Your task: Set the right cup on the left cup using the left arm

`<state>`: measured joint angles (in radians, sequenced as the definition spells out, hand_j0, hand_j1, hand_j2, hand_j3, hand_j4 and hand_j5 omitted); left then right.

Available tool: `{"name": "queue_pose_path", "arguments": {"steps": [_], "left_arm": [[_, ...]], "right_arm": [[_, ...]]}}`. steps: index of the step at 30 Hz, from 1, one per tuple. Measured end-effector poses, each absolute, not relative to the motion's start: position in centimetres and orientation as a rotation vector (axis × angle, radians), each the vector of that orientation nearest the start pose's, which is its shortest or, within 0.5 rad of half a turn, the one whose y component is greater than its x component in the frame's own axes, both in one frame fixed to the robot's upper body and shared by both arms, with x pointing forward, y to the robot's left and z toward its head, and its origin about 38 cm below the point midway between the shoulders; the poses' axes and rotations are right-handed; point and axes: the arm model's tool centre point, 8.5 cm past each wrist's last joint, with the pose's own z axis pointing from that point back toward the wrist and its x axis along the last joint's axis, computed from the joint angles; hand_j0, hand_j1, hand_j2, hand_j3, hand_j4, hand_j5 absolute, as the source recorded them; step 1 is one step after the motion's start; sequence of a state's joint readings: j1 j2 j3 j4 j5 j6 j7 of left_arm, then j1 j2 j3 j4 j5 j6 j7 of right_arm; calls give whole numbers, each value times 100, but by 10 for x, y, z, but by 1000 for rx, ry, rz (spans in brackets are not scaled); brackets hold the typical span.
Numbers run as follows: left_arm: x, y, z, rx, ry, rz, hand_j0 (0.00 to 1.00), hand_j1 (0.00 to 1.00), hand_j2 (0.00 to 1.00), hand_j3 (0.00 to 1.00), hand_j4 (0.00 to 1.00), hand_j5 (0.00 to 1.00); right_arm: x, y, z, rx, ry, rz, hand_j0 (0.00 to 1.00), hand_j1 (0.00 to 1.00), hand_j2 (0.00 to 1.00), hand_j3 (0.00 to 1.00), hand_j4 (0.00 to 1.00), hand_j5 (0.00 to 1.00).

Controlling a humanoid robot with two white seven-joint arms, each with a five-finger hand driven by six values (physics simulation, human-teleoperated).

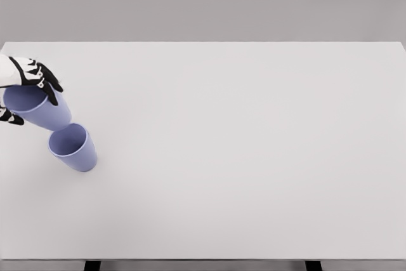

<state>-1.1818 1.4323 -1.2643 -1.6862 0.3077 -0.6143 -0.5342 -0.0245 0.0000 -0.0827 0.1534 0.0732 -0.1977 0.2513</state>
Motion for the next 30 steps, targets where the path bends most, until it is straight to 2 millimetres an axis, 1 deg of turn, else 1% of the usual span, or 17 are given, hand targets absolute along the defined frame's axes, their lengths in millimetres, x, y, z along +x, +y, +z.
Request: {"name": "queue_pose_path", "arguments": {"steps": [2,6,9,14,15,30], "left_arm": [[349,393,331,168,-1362,-1944,55,55,55,55,55,55],[347,388,333,157,-1371,-1957,55,55,55,55,55,55],[347,383,326,129,-1369,-1963,55,55,55,55,55,55],[347,381,326,123,-1374,-1966,55,55,55,55,55,55],[346,381,323,115,-1368,-1964,55,55,55,55,55,55],[347,383,322,120,-1366,-1958,55,55,55,55,55,55]], "right_arm": [[-16,-246,-256,175,-70,1,100,100,100,100,100,100],[-16,-246,-256,175,-70,1,100,100,100,100,100,100],[-16,-246,-256,175,-70,1,100,100,100,100,100,100],[-16,-246,-256,175,-70,1,100,100,100,100,100,100],[-16,-246,-256,175,-70,1,100,100,100,100,100,100],[-16,-246,-256,175,-70,1,100,100,100,100,100,100]]}}
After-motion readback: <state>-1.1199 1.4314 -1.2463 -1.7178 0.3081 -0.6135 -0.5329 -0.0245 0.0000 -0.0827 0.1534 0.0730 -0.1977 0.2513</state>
